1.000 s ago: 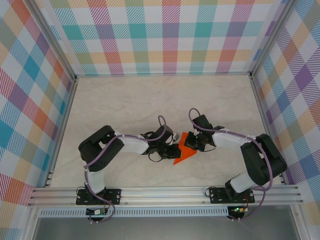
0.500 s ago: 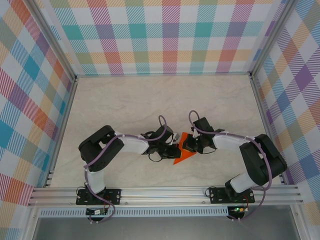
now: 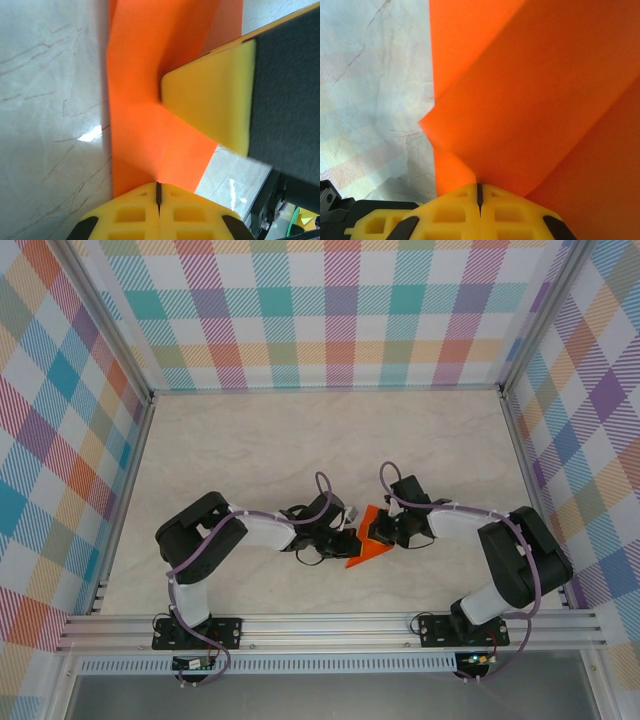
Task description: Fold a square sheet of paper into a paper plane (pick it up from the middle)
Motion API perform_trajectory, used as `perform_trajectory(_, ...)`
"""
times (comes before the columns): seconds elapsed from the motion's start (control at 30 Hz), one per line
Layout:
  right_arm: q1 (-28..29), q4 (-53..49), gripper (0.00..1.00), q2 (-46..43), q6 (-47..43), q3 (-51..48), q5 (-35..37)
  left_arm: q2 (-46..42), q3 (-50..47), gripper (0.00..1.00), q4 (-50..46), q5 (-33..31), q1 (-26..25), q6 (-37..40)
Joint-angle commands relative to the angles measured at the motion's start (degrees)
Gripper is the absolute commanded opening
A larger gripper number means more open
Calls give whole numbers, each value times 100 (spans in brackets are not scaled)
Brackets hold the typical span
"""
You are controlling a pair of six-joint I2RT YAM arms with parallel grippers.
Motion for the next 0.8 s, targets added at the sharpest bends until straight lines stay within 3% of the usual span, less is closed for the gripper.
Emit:
perform_trajectory(0.0, -347, -168, 3, -109, -312, -183, 453, 98, -467, 0, -893, -293, -58, 42)
perform_trajectory(0.2, -787, -255, 3, -290, -515, -183, 414, 86, -473, 0, -853, -307, -57, 29)
perform_trajectory(0.37, -819, -240, 3, -738, -498, -132, 124, 103, -367, 0, -843, -230, -58, 57)
perform_trajectory(0.57, -384, 137, 4, -1163, -290, -216, -179, 136, -222, 0, -893, -208, -64, 76)
perform_trajectory(0.77, 4, 410, 4, -470, -295, -12, -330, 148, -173, 0, -981, -252, -70, 91)
